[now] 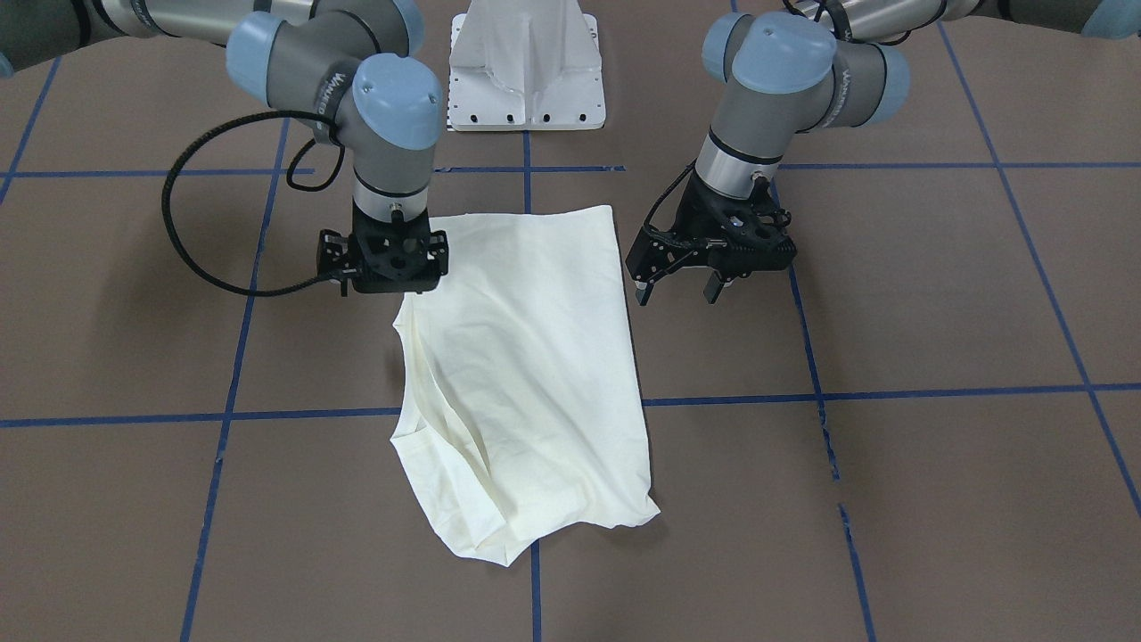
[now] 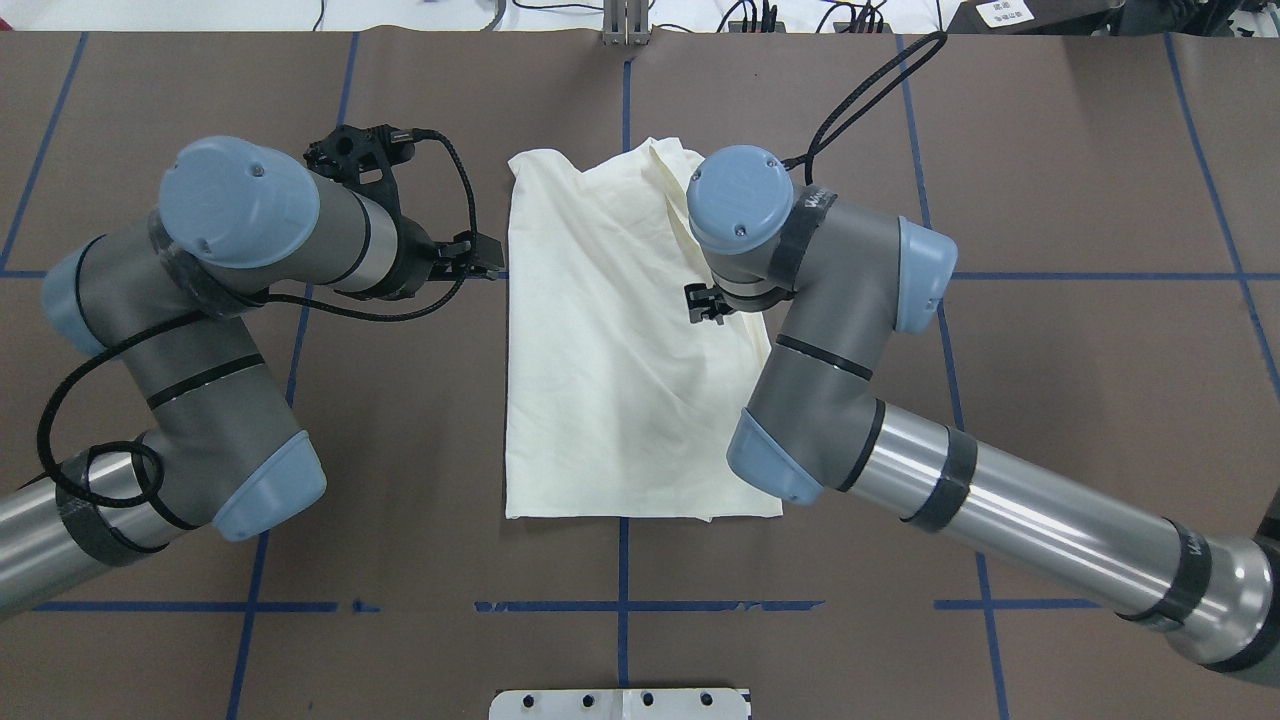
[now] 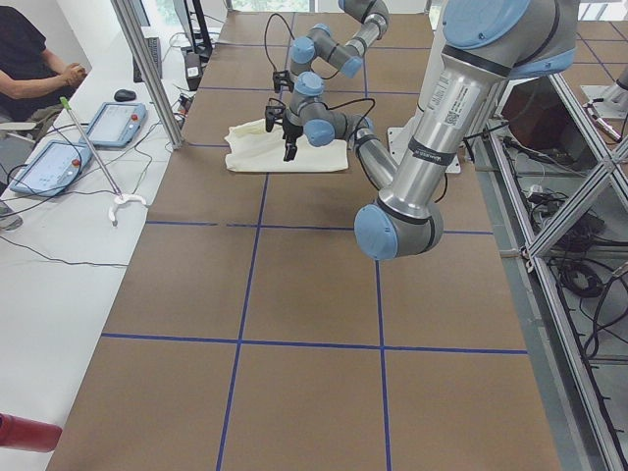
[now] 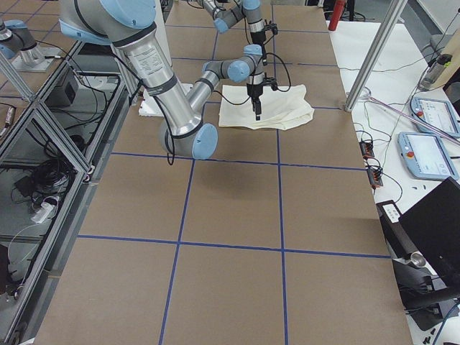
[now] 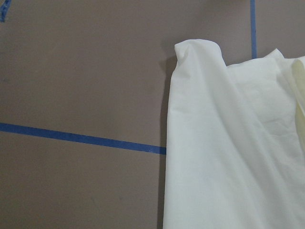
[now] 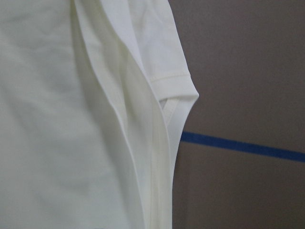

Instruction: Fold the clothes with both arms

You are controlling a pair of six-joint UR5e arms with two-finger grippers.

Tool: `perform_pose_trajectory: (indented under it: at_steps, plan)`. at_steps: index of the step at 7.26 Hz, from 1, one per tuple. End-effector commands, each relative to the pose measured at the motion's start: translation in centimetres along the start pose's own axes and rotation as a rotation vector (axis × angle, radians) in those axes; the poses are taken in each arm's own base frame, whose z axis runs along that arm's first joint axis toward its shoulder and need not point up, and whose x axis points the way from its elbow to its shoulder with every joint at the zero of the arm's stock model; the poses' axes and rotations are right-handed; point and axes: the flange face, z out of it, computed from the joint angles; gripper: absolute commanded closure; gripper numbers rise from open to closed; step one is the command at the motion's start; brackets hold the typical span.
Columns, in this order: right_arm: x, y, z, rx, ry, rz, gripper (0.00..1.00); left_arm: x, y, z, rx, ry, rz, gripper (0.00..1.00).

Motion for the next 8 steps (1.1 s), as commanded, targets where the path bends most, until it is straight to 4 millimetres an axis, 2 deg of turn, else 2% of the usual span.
perform_pose_trajectory:
  at_steps: [1, 2, 4, 5, 6, 8]
  plan:
    - [0.5, -5.6, 0.3, 0.005, 0.005, -0.007, 0.0, 0.2, 0.2, -1.7, 0.01, 0.03, 0.007, 0.0]
    - [0.5, -5.7, 0.7, -0.005, 0.004, -0.018, 0.0, -0.9, 0.9, -3.5, 0.013, 0.047, 0.012, 0.0]
    - [0.1, -6.3, 2.0, -0.003, -0.002, -0.021, 0.0, -4.9, 2.3, -5.0, 0.001, 0.025, 0.044, 0.0]
    - [-0.5, -7.0, 3.2, 0.001, -0.012, -0.023, 0.0, -4.9, 2.5, -5.4, -0.003, 0.031, 0.047, 0.0]
    - [-1.5, -7.7, 2.9, 0.001, -0.028, -0.024, 0.0, -4.9, 2.5, -5.4, -0.003, 0.031, 0.049, 0.0]
    - [-1.8, -8.0, 3.1, -0.001, -0.042, -0.029, 0.0, -4.3, 2.5, -5.5, -0.005, 0.04, 0.052, 0.0]
